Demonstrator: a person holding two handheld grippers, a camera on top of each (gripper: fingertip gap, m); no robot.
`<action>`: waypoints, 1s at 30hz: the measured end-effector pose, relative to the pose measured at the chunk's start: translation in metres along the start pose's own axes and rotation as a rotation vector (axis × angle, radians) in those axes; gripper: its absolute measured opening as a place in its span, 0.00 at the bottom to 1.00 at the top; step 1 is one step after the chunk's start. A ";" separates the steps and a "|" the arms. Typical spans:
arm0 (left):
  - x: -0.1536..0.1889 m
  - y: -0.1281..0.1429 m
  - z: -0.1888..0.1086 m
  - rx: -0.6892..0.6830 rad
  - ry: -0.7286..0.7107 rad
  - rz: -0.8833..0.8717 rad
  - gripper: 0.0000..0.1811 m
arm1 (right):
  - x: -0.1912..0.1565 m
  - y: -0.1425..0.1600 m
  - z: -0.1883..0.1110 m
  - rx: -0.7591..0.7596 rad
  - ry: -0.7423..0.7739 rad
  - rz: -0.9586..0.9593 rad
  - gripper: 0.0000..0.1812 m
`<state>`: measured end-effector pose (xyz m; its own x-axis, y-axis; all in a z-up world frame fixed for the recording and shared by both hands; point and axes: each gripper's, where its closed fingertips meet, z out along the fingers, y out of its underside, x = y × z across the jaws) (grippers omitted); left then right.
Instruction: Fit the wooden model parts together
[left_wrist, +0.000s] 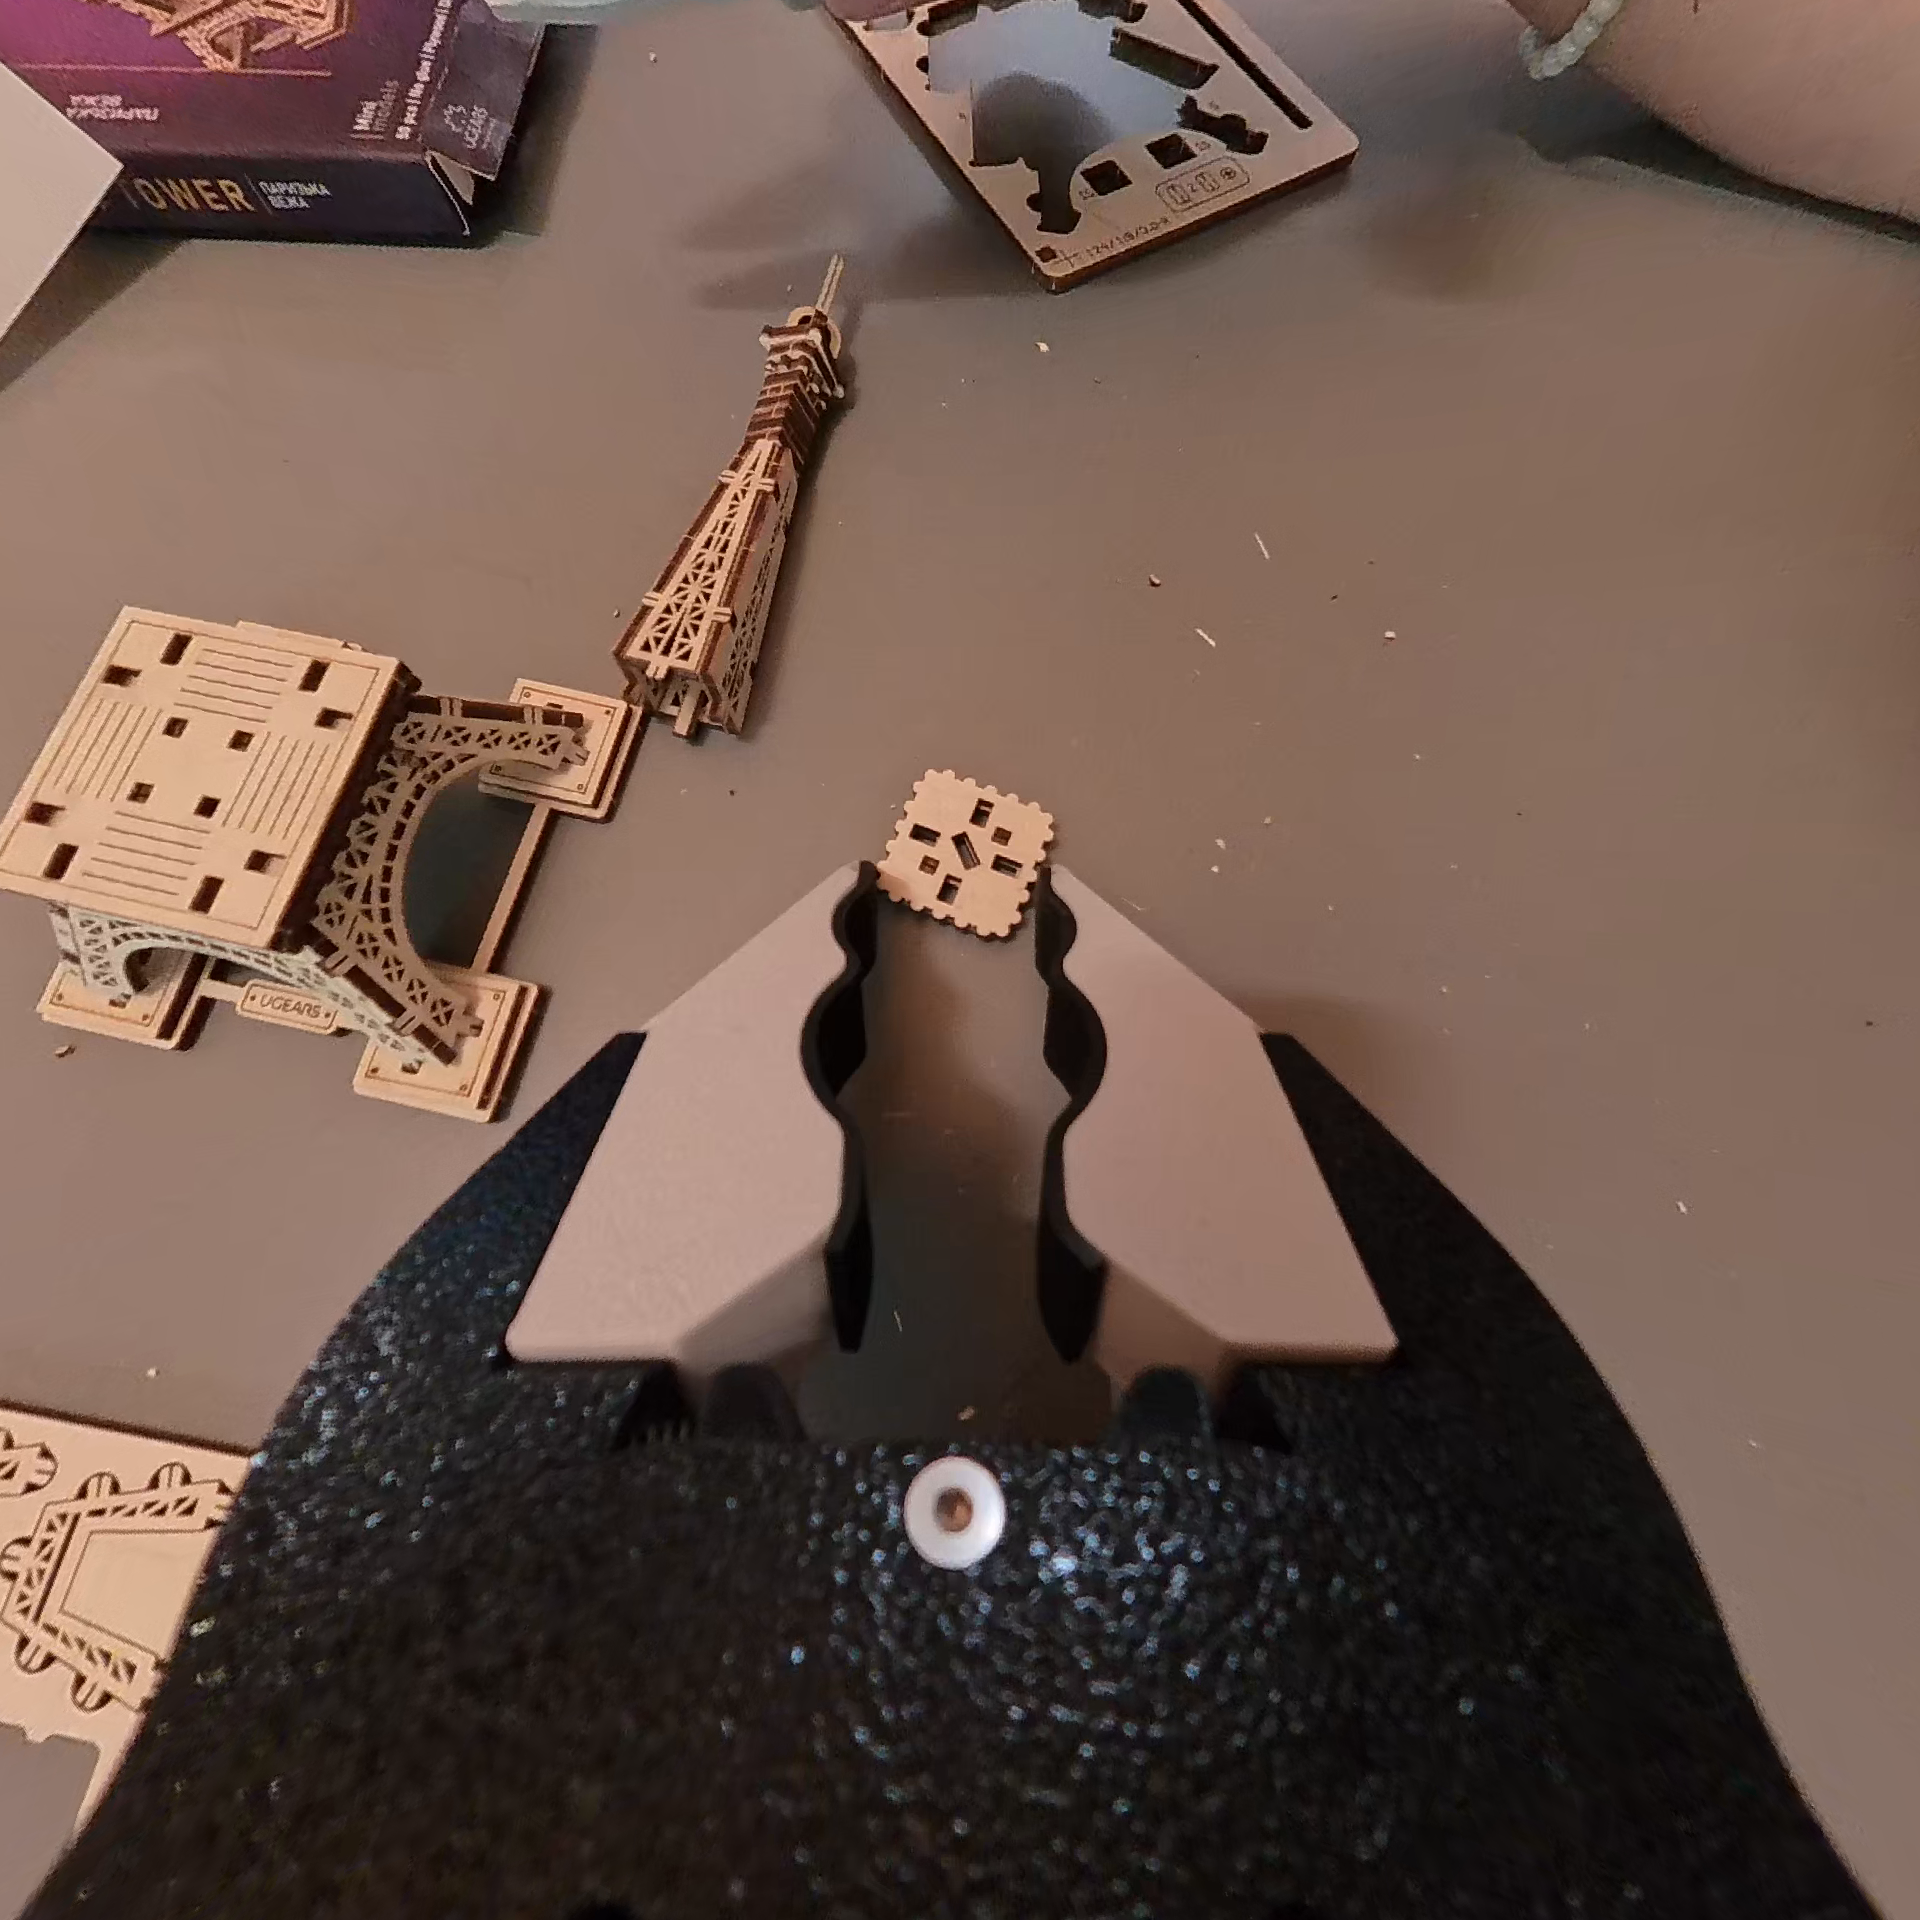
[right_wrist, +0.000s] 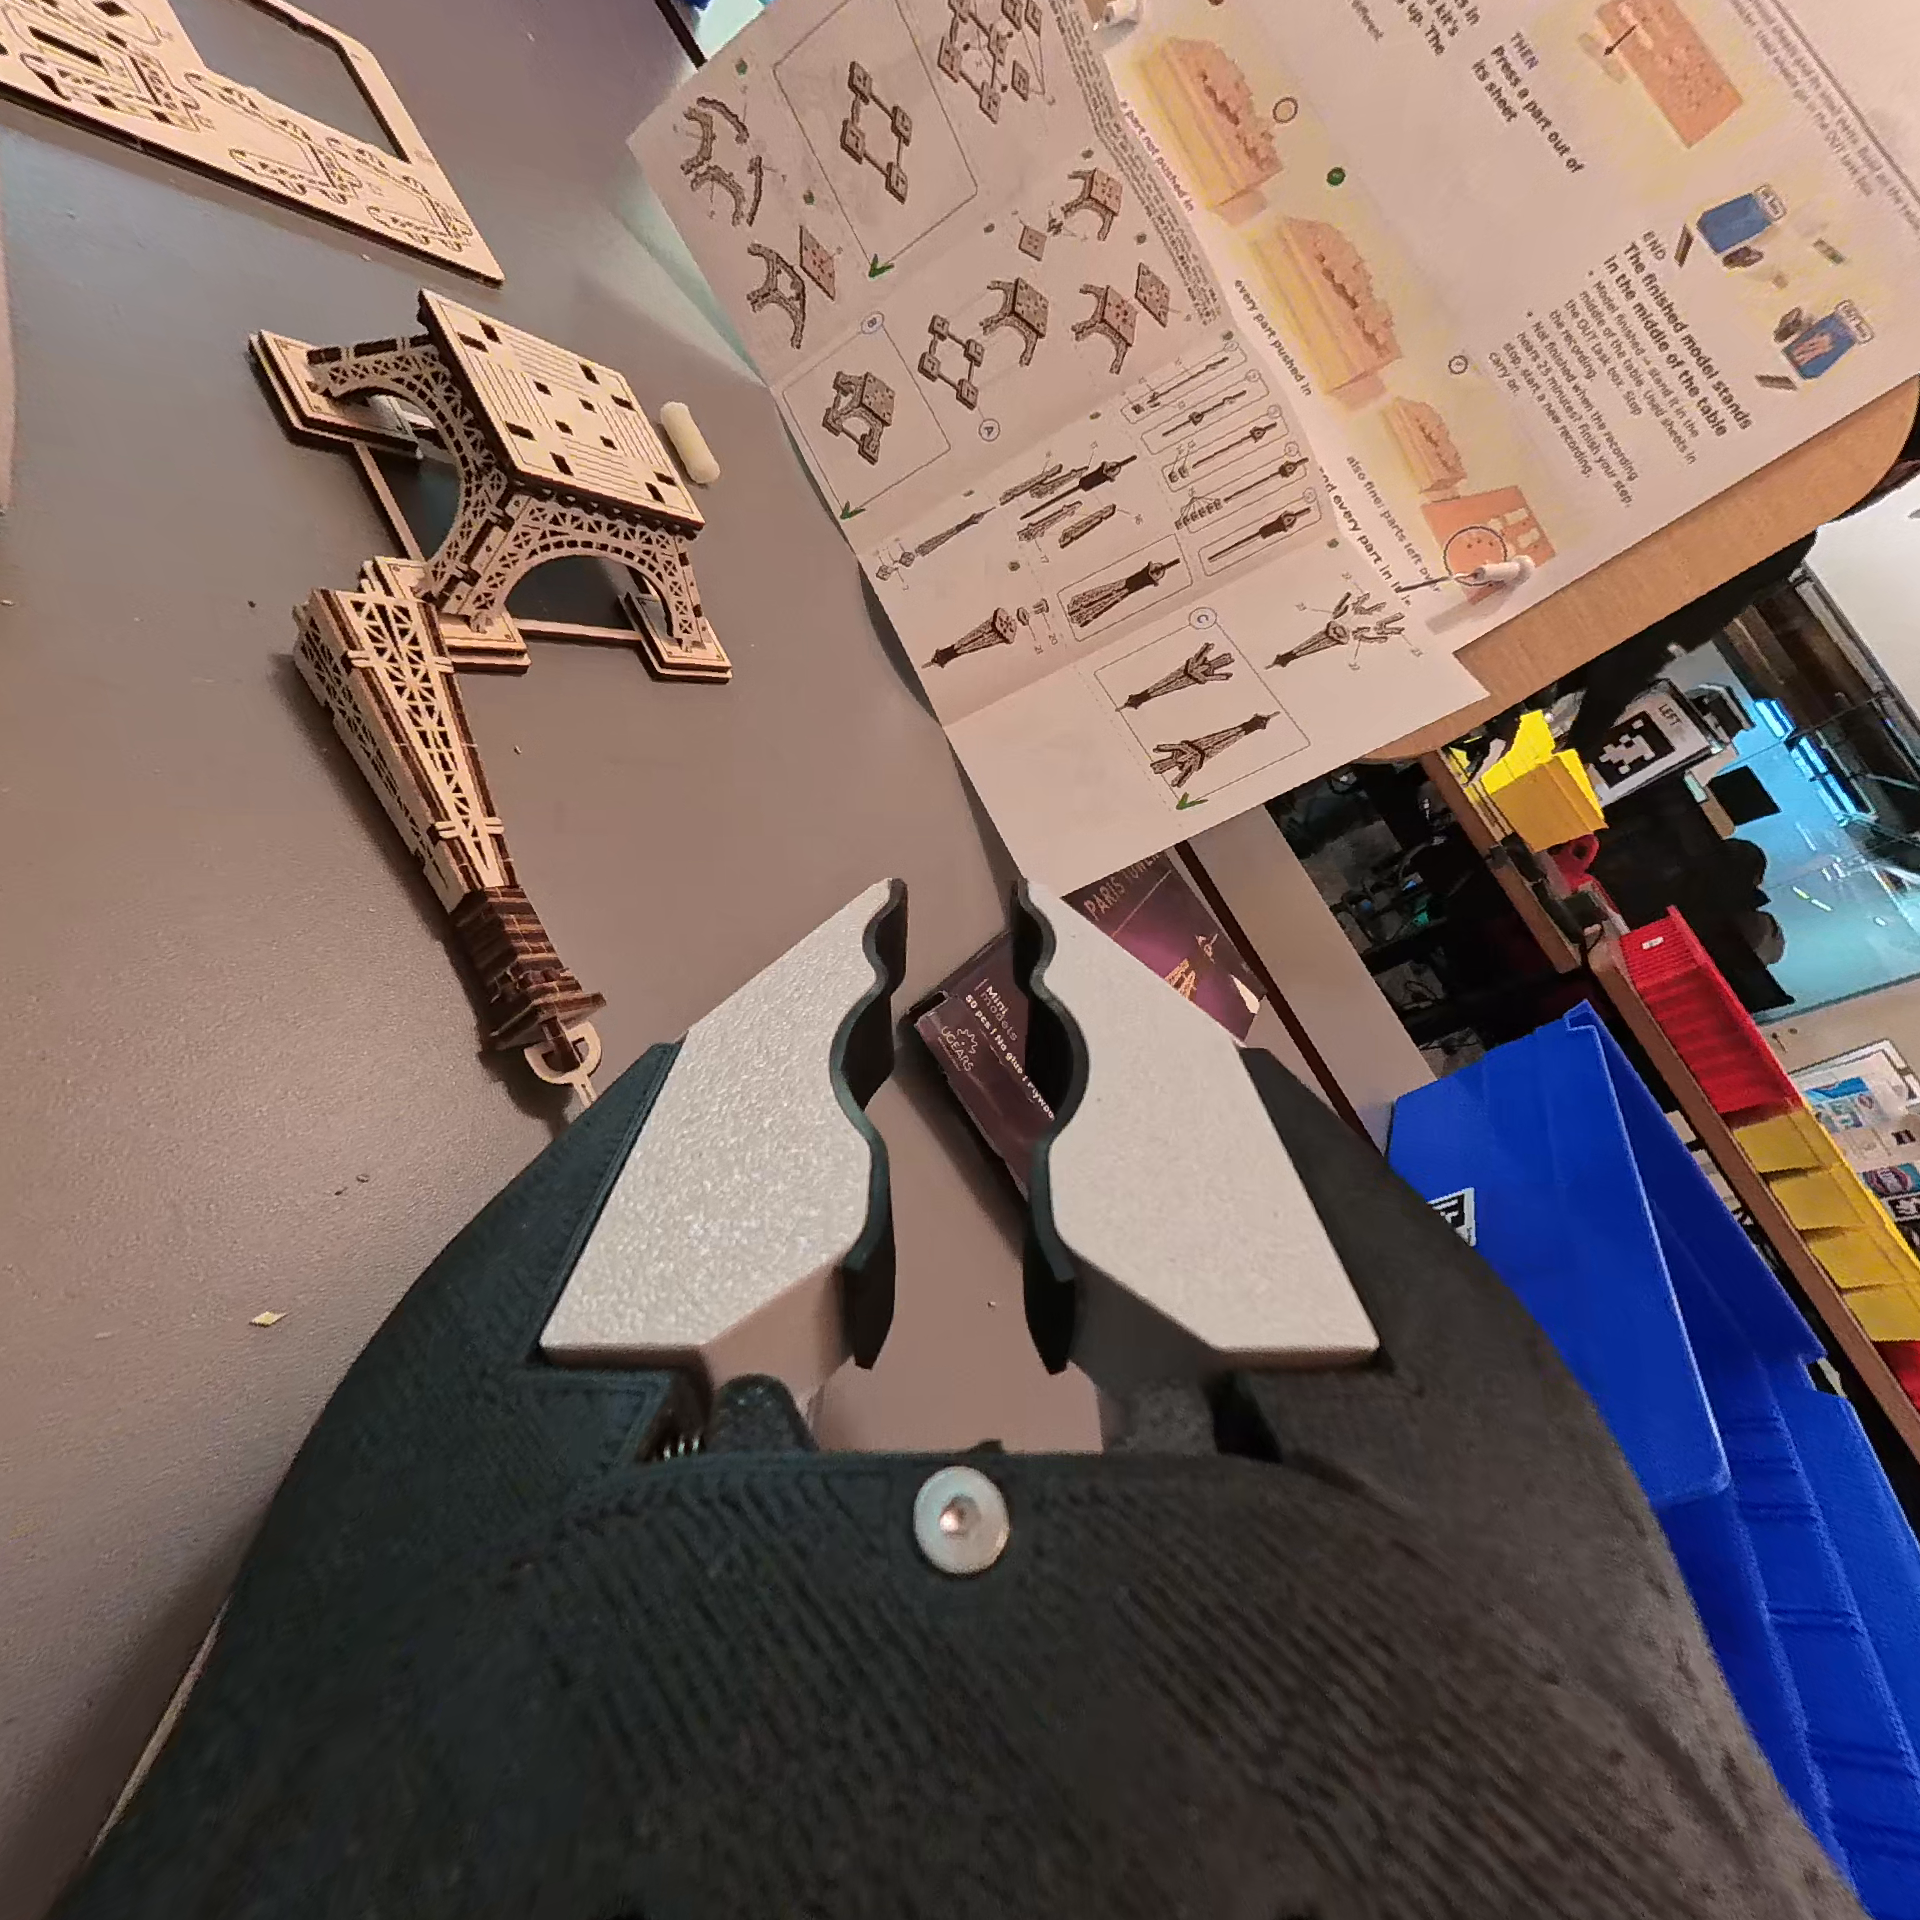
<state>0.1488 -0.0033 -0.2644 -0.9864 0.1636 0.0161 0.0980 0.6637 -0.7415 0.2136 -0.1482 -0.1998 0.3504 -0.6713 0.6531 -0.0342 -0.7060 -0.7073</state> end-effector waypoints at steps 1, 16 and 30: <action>0.000 0.000 0.000 0.000 0.000 0.000 0.16 | 0.001 0.000 0.000 -0.002 0.003 -0.002 0.10; 0.000 0.000 0.000 0.000 0.000 0.000 0.16 | 0.001 0.003 0.000 -0.013 0.005 -0.012 0.11; 0.000 0.000 0.000 0.000 0.000 0.001 0.16 | 0.000 0.004 0.001 -0.019 0.001 -0.017 0.11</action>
<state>0.1489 -0.0035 -0.2643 -0.9864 0.1637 0.0154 0.0986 0.6635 -0.7416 0.2142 -0.1508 -0.2027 0.3501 -0.6594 0.6653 -0.0461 -0.7216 -0.6908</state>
